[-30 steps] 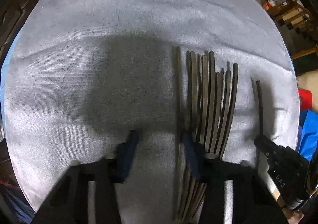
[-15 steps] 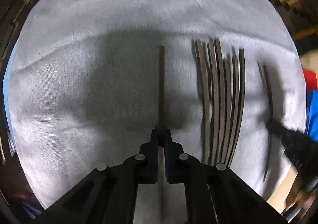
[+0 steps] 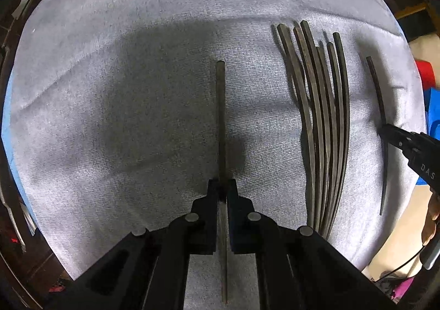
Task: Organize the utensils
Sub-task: 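Close the left gripper on another dark rod while the right gripper holds its rod, then carry both held rods upright and lower them into the grey holder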
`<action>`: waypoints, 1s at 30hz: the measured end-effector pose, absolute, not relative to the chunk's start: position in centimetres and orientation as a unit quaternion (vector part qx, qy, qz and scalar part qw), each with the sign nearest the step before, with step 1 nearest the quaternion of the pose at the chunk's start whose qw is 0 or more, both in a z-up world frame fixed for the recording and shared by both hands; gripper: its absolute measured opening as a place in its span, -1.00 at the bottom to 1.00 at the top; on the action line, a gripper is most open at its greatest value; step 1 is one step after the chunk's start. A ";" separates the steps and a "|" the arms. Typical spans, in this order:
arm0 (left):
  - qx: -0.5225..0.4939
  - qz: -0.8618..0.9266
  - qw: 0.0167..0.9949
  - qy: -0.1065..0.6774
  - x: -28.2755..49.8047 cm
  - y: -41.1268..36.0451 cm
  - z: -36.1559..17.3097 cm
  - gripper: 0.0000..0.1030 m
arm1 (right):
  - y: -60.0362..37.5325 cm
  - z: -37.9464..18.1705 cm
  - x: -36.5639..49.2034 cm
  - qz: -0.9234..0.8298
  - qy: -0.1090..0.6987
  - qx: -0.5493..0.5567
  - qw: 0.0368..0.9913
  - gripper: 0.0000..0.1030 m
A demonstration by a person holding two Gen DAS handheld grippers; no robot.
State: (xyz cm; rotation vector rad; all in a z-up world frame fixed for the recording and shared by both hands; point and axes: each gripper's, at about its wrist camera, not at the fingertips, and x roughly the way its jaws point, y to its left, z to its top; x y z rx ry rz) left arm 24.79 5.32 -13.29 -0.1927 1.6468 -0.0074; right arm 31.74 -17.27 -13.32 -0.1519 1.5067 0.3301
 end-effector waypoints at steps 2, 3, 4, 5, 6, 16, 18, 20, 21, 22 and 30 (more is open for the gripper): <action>-0.090 -0.004 0.675 0.733 24.8 5.6 -13.1 -0.89 | -16.3 -13.4 32.4 0.142 0.679 -0.083 0.716 -0.73; -0.092 -0.004 0.676 0.732 24.6 6.2 -13.9 -0.89 | -15.8 -13.4 32.6 0.140 0.676 -0.092 0.718 -0.73; -0.092 -0.003 0.677 0.730 24.5 6.5 -14.2 -0.89 | -15.5 -13.1 32.5 0.138 0.671 -0.097 0.722 -0.73; -0.094 0.000 0.678 0.729 24.6 6.6 -14.3 -0.89 | -15.4 -13.1 32.6 0.137 0.670 -0.097 0.723 -0.73; -0.095 0.001 0.679 0.728 24.7 6.7 -14.3 -0.89 | -15.4 -13.0 32.7 0.137 0.668 -0.092 0.726 -0.73; -0.133 -0.008 0.724 0.677 21.9 8.4 -12.7 -0.90 | -19.8 -8.6 29.7 0.166 0.617 -0.009 0.769 -0.86; -0.141 -0.005 0.739 0.659 20.7 8.8 -11.6 -0.90 | -20.7 -7.5 28.6 0.174 0.603 0.002 0.779 -0.86; -0.156 -0.008 0.755 0.637 19.3 9.2 -10.3 -0.90 | -21.3 -6.5 26.9 0.181 0.587 0.019 0.789 -0.86; -0.163 -0.007 0.762 0.627 18.6 9.5 -9.6 -0.90 | -21.7 -6.0 26.3 0.183 0.579 0.026 0.794 -0.86; -0.171 -0.004 0.770 0.615 17.8 9.8 -8.8 -0.90 | -22.1 -5.6 25.4 0.187 0.570 0.034 0.799 -0.86; -0.208 -0.014 0.825 0.525 12.8 9.4 -2.7 -0.90 | -24.0 -1.6 20.0 0.207 0.508 0.069 0.833 -0.86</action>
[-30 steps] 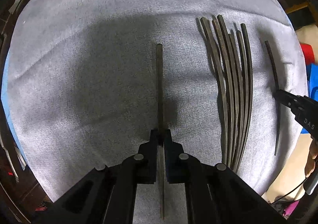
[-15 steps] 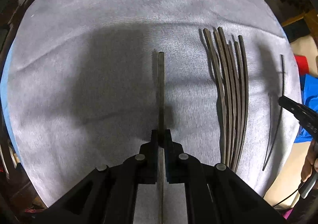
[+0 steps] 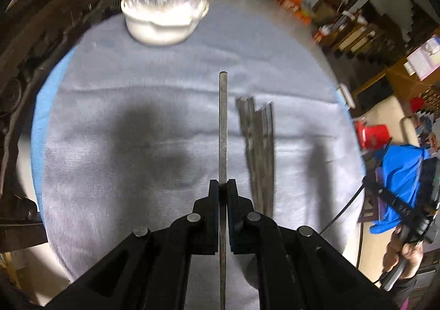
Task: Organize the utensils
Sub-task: 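Carry both held rods upright and lower them into the grey holder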
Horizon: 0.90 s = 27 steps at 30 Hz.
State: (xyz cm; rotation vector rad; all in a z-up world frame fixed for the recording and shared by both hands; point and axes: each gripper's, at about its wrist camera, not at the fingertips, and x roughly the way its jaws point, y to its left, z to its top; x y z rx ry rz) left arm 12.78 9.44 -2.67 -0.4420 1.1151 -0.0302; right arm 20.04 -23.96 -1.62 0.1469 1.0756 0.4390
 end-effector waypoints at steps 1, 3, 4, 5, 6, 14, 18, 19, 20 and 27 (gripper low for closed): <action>-0.211 -0.018 0.832 0.513 12.3 9.3 -1.8 -0.90 | -23.9 -1.2 19.5 0.209 0.501 0.070 0.837 -0.86; -0.217 -0.021 0.841 0.495 11.6 9.1 -0.6 -0.90 | -23.7 -0.5 18.6 0.210 0.489 0.070 0.844 -0.86; -0.219 -0.020 0.847 0.485 11.2 8.9 0.0 -0.90 | -23.8 -0.1 18.1 0.211 0.483 0.070 0.847 -0.86; -0.222 -0.023 0.852 0.474 10.8 8.7 0.6 -0.90 | -23.9 0.6 17.6 0.213 0.476 0.071 0.850 -0.86; -0.225 -0.024 0.855 0.466 10.5 8.7 1.1 -0.90 | -24.0 1.2 17.1 0.215 0.468 0.074 0.854 -0.86; -0.255 -0.023 0.888 0.382 7.9 7.8 4.4 -0.90 | -24.7 6.9 13.2 0.241 0.401 0.096 0.879 -0.86; -0.253 -0.024 0.904 0.343 6.8 6.7 5.8 -0.90 | -24.4 9.1 11.3 0.265 0.374 0.108 0.882 -0.86; -0.249 -0.024 0.908 0.336 6.7 6.4 5.9 -0.90 | -24.2 9.4 10.8 0.271 0.369 0.111 0.882 -0.86; -0.243 -0.023 0.912 0.330 6.5 5.9 6.1 -0.90 | -24.0 9.5 10.5 0.276 0.366 0.113 0.882 -0.86; -0.203 -0.015 0.932 0.301 6.0 2.9 5.2 -0.90 | -21.7 7.9 9.3 0.290 0.368 0.111 0.877 -0.86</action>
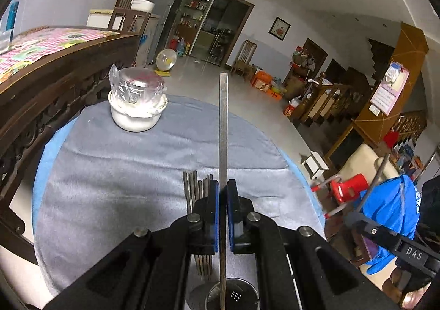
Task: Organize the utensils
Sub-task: 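Carry both held rods upright and lower them into the grey holder, then open both grippers to release the rods into the holder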
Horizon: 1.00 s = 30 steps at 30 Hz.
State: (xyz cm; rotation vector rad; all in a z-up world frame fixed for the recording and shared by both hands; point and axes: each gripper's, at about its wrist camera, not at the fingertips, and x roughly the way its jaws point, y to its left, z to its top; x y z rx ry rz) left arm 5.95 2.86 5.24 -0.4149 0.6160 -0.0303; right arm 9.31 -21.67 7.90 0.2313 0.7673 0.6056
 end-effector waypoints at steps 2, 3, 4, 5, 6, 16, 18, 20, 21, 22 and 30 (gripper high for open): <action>-0.193 -0.011 0.934 0.299 5.9 2.1 4.5 -0.90 | -21.0 6.7 9.3 0.293 0.374 0.111 0.873 -0.86; -0.190 -0.011 0.935 0.300 5.9 1.9 4.2 -0.90 | -20.6 6.1 9.3 0.288 0.377 0.106 0.874 -0.86; -0.186 -0.011 0.935 0.302 6.0 1.6 3.7 -0.90 | -20.3 5.5 9.2 0.283 0.379 0.099 0.875 -0.86; -0.184 -0.011 0.934 0.305 6.0 1.4 3.4 -0.90 | -20.0 5.1 9.3 0.282 0.382 0.096 0.875 -0.86; -0.182 -0.010 0.934 0.306 6.0 1.3 3.0 -0.90 | -19.7 4.5 9.3 0.282 0.387 0.094 0.873 -0.86; -0.175 -0.010 0.927 0.332 5.6 0.7 -0.3 -0.90 | -18.0 0.9 8.9 0.283 0.417 0.073 0.861 -0.86; -0.174 -0.011 0.927 0.333 5.4 0.6 -0.7 -0.90 | -18.0 0.8 8.7 0.282 0.419 0.070 0.860 -0.86; -0.174 -0.012 0.926 0.334 5.4 0.5 -0.8 -0.90 | -18.0 0.6 8.5 0.283 0.422 0.068 0.859 -0.86; -0.174 -0.013 0.926 0.334 5.3 0.5 -0.9 -0.90 | -17.9 0.4 8.4 0.283 0.423 0.067 0.858 -0.86; -0.174 -0.015 0.926 0.334 5.2 0.4 -0.9 -0.90 | -17.9 0.4 8.3 0.283 0.424 0.067 0.858 -0.86; -0.167 -0.023 0.927 0.336 4.5 0.2 -1.1 -0.90 | -17.7 -0.1 7.7 0.283 0.433 0.065 0.853 -0.84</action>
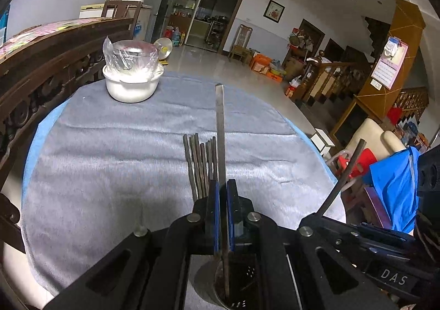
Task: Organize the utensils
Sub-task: 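Open both grippers to release the rods into the holder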
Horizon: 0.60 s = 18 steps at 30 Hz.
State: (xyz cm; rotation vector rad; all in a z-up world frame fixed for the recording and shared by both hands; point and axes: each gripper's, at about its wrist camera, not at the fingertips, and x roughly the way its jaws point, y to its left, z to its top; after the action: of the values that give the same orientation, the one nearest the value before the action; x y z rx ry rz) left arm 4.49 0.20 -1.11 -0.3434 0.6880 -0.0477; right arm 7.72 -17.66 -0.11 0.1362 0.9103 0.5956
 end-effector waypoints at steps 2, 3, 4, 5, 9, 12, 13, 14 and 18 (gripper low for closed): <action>-0.169 -0.023 0.926 0.337 4.3 0.3 -1.2 -0.90 | -17.6 -0.2 7.5 0.284 0.435 0.062 0.852 -0.83; -0.171 -0.024 0.925 0.338 4.3 0.4 -1.2 -0.90 | -17.6 -0.3 7.5 0.284 0.437 0.062 0.851 -0.82; -0.171 -0.025 0.925 0.339 4.2 0.4 -1.2 -0.90 | -17.7 -0.3 7.4 0.284 0.438 0.063 0.851 -0.82; -0.171 -0.025 0.924 0.340 4.2 0.5 -1.2 -0.90 | -17.7 -0.3 7.4 0.283 0.438 0.065 0.851 -0.82; -0.176 -0.025 0.923 0.343 4.2 0.8 -1.3 -0.90 | -18.0 -0.3 7.5 0.283 0.446 0.073 0.846 -0.82; -0.181 -0.026 0.920 0.347 4.1 1.1 -1.4 -0.84 | -17.9 -0.4 7.5 0.278 0.453 0.069 0.844 -0.81; -0.184 -0.026 0.919 0.347 4.0 1.2 -1.3 -0.73 | -17.9 -0.4 7.5 0.278 0.453 0.068 0.844 -0.80; -0.186 -0.025 0.919 0.346 4.0 1.3 -1.3 -0.55 | -18.0 -0.4 7.5 0.278 0.453 0.068 0.844 -0.80; -0.191 -0.019 0.923 0.333 3.5 1.6 -0.9 -0.28 | -18.1 -0.2 7.4 0.274 0.453 0.069 0.845 -0.73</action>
State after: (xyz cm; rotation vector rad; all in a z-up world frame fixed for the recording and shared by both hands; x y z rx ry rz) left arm 3.54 1.65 -0.91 -0.3928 0.6839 -0.0386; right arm 7.42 -18.12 -0.22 0.1453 0.9566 0.5785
